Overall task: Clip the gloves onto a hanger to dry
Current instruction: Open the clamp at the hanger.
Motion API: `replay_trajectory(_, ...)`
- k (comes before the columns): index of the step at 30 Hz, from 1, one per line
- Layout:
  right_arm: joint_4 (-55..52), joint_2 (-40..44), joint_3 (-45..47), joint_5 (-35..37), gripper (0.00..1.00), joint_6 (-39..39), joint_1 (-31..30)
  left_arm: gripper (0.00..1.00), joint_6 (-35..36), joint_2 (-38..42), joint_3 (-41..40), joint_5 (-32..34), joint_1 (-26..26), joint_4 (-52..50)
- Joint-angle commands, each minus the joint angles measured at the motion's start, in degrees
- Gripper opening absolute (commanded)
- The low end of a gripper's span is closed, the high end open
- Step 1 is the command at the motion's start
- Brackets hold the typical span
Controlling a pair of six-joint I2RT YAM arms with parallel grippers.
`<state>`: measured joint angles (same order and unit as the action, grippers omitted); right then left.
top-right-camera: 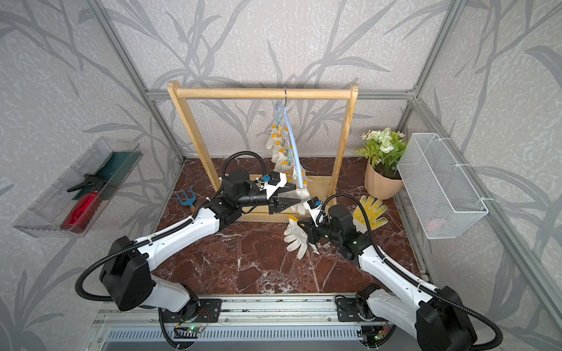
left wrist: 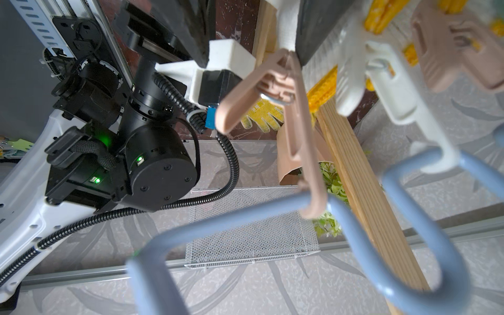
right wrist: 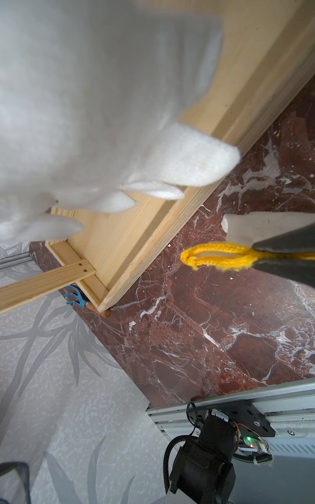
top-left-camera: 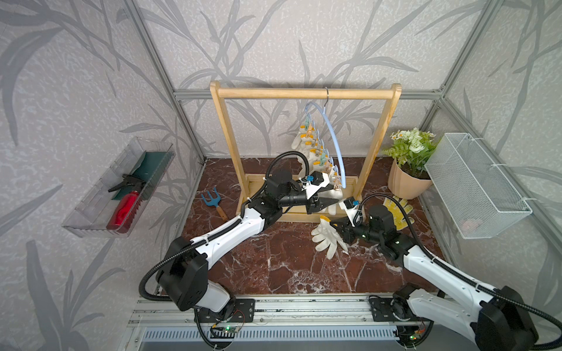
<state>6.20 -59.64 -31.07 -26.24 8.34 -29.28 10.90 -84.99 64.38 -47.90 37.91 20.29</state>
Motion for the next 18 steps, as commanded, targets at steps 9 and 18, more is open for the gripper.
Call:
replay_trajectory(9,3.39,-2.10,-1.29,-2.32,0.00,0.63,0.32,0.50,-0.86,-2.04,5.47,-5.48,-0.06,5.30)
replay_trajectory(18,3.76,-2.15,-1.11,-2.59,0.00,0.66,0.30,0.50,-1.40,-2.11,5.82,-6.68,-0.28,6.39)
